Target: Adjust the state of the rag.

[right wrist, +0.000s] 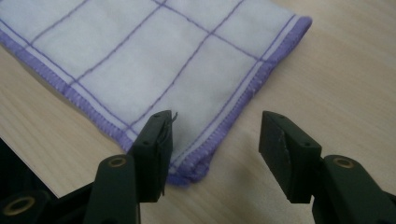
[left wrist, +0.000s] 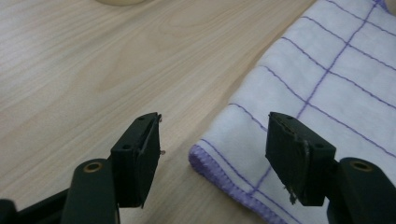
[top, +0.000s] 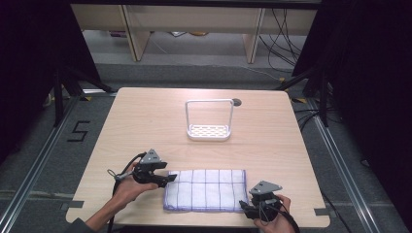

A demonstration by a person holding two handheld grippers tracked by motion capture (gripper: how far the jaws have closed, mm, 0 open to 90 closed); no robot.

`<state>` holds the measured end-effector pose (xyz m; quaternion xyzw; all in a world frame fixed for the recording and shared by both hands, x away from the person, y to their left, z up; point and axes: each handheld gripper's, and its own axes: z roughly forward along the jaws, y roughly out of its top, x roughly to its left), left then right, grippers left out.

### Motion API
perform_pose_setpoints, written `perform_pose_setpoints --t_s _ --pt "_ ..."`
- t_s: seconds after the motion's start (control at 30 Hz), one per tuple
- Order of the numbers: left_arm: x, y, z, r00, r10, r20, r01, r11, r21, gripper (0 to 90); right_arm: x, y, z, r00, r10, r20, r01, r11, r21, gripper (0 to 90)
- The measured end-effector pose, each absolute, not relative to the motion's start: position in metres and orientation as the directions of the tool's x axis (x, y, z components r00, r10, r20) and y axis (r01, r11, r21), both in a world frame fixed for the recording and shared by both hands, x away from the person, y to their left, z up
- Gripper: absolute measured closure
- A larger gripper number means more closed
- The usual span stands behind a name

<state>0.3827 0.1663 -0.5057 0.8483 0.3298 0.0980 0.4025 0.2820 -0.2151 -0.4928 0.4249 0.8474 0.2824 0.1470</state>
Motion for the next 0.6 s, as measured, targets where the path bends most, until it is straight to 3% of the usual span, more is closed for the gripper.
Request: perform_pose_setpoints --t_s 0.17,0.3,0.6 --pt "0.387 0.164 -0.512 0.767 0.631 -0.118 0.496 -0.466 0.733 35.1 0.277 -0.215 -0.489 -0.599 0.801 0.001 0.627 0.468 0.622 45.5" --pt "0.390 0.161 -0.515 0.782 0.616 -0.099 0.480 -0.492 0.727 40.3 0.276 -0.213 -0.495 -0.595 0.803 0.008 0.651 0.477 0.590 46.3" --pt "0.385 0.158 -0.515 0.812 0.571 -0.119 0.465 -0.509 0.724 67.8 0.277 -0.214 -0.499 -0.599 0.800 0.033 0.653 0.464 0.598 59.5"
